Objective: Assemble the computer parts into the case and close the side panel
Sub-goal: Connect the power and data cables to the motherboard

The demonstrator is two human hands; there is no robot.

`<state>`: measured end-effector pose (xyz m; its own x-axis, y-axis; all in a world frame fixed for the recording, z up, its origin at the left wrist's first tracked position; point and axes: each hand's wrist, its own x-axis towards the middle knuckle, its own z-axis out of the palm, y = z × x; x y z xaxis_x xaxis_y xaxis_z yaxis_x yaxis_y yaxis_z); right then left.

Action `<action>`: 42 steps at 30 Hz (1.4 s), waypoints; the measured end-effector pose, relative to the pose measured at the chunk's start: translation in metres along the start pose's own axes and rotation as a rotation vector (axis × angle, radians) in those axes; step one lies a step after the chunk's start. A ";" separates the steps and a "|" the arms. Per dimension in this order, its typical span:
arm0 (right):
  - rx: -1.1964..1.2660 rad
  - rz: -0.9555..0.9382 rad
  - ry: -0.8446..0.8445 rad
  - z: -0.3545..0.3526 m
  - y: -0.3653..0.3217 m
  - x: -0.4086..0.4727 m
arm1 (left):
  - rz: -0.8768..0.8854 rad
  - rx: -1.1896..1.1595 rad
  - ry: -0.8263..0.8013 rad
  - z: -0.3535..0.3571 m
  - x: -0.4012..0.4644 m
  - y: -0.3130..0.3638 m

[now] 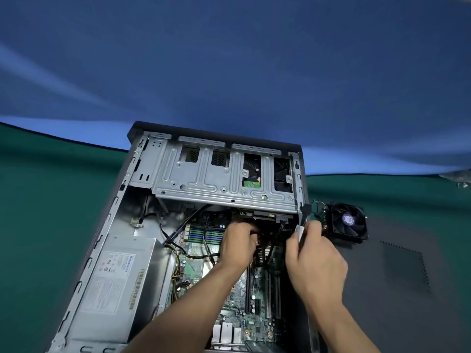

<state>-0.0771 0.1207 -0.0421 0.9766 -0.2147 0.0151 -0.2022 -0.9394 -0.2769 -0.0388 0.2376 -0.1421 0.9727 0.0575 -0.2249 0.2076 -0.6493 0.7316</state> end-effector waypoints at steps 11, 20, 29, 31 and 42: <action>0.043 0.005 0.010 0.002 0.003 0.002 | -0.149 -0.236 -0.051 -0.001 0.007 -0.007; 0.123 0.002 0.040 0.004 0.005 0.001 | 0.002 -0.097 -0.168 -0.002 0.014 -0.009; 0.145 0.017 0.039 0.005 0.005 0.002 | 0.146 0.085 -0.250 -0.009 0.021 -0.005; 0.153 0.020 0.038 0.004 0.005 0.002 | 0.171 0.085 -0.264 -0.010 0.021 -0.007; 0.183 0.036 0.022 0.004 0.005 0.001 | 0.311 0.203 -0.261 -0.011 0.014 -0.010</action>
<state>-0.0766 0.1164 -0.0473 0.9666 -0.2552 0.0221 -0.2187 -0.8671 -0.4476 -0.0257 0.2534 -0.1451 0.9213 -0.3401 -0.1883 -0.1403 -0.7426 0.6549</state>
